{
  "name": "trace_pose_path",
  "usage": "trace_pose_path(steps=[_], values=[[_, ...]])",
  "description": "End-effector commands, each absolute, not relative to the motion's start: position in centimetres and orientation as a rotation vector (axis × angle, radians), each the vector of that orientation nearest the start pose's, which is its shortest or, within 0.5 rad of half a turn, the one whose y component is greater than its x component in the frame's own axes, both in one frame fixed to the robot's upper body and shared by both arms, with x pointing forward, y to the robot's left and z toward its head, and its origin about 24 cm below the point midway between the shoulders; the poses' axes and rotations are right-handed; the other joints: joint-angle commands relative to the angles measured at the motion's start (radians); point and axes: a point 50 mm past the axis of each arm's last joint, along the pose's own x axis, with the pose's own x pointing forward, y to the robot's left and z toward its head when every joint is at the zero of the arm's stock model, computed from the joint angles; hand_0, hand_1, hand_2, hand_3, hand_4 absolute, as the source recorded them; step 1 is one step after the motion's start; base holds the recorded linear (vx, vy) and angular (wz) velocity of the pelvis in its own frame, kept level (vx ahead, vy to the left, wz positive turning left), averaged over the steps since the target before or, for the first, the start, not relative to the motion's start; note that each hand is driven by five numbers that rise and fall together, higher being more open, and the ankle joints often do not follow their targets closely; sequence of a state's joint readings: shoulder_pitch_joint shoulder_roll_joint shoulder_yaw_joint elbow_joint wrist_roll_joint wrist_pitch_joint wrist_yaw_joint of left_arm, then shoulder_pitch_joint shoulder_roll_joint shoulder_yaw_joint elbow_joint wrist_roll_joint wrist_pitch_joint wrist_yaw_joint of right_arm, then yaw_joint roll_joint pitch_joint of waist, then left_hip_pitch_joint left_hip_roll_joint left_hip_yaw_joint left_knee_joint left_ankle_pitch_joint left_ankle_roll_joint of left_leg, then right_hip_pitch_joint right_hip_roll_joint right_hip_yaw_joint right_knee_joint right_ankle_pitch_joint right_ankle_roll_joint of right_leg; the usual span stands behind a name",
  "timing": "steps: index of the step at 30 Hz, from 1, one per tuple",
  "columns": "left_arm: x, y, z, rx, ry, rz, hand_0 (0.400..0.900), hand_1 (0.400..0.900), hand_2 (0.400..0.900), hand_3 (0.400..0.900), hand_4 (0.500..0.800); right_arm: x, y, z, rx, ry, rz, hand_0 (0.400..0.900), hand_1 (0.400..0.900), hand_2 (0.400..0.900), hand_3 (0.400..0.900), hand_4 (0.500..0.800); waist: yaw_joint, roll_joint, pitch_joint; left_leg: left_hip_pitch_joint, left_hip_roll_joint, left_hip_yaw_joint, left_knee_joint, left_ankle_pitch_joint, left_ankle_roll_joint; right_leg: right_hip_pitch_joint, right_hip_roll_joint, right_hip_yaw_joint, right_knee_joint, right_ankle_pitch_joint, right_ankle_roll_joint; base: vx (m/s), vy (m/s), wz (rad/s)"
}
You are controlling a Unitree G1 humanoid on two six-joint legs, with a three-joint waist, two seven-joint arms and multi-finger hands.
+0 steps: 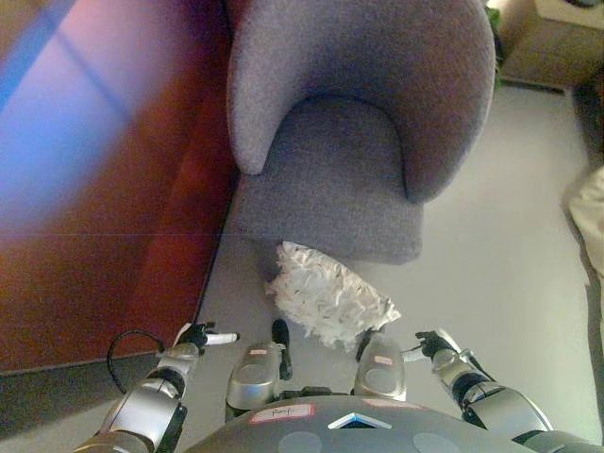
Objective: Pick up the pillow and put it on the sofa.
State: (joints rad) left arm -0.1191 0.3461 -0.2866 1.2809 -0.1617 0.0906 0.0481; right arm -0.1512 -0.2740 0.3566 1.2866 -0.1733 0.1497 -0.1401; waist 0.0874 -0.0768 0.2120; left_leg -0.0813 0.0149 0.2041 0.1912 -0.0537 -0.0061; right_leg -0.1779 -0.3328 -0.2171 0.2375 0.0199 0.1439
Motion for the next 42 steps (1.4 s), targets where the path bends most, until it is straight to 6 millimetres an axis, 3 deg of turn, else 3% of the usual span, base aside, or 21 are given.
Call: trace_pose_path(steps=[1,5,11,14,22,33,34,42], values=[[11.5,25.8,-15.1,0.380,1.262,0.104,0.900,0.900,0.900,0.900,0.800,16.7,-25.2,-13.3,-0.838,1.122,0.075,0.900,0.900,0.900,0.900,0.800,0.012,0.053,-0.010,-0.060,0.131,-0.083,0.053,-0.003,-0.052,0.065,0.000,-0.044,-0.016,-0.002,0.017,0.22,-0.156,0.28],[12.0,25.9,-14.9,0.417,1.245,0.074,0.900,0.900,0.900,0.900,0.800,18.4,-25.1,-12.6,-0.860,1.089,0.079,0.900,0.900,0.900,0.900,0.800,0.038,0.054,0.004,-0.092,0.151,-0.116,0.075,0.003,-0.069,0.056,-0.017,-0.068,0.018,-0.017,0.020,0.07,-0.118,0.24],[13.3,26.4,-14.3,0.441,1.199,0.063,0.900,0.900,0.900,0.900,0.800,22.1,-24.3,-10.8,-0.831,1.006,0.080,0.900,0.900,0.900,0.900,0.800,0.065,0.074,0.047,-0.158,0.135,-0.167,0.114,0.006,-0.084,0.030,-0.040,-0.068,0.062,-0.041,0.020,0.00,-0.030,0.22],[15.0,26.3,-13.7,0.429,1.153,0.057,0.900,0.900,0.900,0.900,0.800,25.1,-24.0,-8.9,-0.831,0.964,0.084,0.900,0.900,0.900,0.900,0.800,0.077,0.098,0.093,-0.236,0.121,-0.183,0.180,-0.004,-0.093,-0.027,-0.059,-0.055,0.126,-0.062,0.013,-0.09,0.029,0.21],[17.6,25.8,-12.7,0.384,1.088,0.060,0.900,0.900,0.900,0.900,0.800,30.8,-24.8,-3.6,-0.869,0.879,0.037,0.900,0.900,0.900,0.900,0.800,0.092,0.147,0.195,-0.422,0.110,-0.193,0.320,-0.033,-0.098,-0.246,-0.111,-0.013,0.330,-0.114,-0.001,-0.15,0.065,0.10],[17.9,25.7,-12.5,0.293,1.063,0.100,0.900,0.900,0.900,0.900,0.800,34.4,-28.0,2.8,-0.970,0.767,-0.130,0.900,0.900,0.900,0.900,0.800,0.097,0.198,0.254,-0.600,0.099,-0.193,0.488,-0.097,-0.088,-0.475,-0.149,0.053,0.553,-0.173,-0.018,-0.08,0.054,0.05],[17.9,25.6,-12.6,0.287,1.059,0.098,0.900,0.900,0.900,0.900,0.800,34.6,-28.3,3.2,-0.980,0.762,-0.143,0.900,0.900,0.900,0.900,0.800,0.097,0.202,0.262,-0.603,0.100,-0.195,0.517,-0.131,-0.094,-0.484,-0.151,0.065,0.586,-0.202,-0.010,0.00,0.031,0.04],[17.4,24.9,-12.9,0.206,1.051,0.112,0.900,0.900,0.900,0.900,0.800,35.9,-31.0,7.9,-1.054,0.710,-0.280,0.900,0.900,0.900,0.900,0.800,0.095,0.240,0.277,-0.701,0.095,-0.190,0.596,-0.152,-0.085,-0.612,-0.154,0.110,0.684,-0.229,-0.016,-0.03,0.061,-0.01]])
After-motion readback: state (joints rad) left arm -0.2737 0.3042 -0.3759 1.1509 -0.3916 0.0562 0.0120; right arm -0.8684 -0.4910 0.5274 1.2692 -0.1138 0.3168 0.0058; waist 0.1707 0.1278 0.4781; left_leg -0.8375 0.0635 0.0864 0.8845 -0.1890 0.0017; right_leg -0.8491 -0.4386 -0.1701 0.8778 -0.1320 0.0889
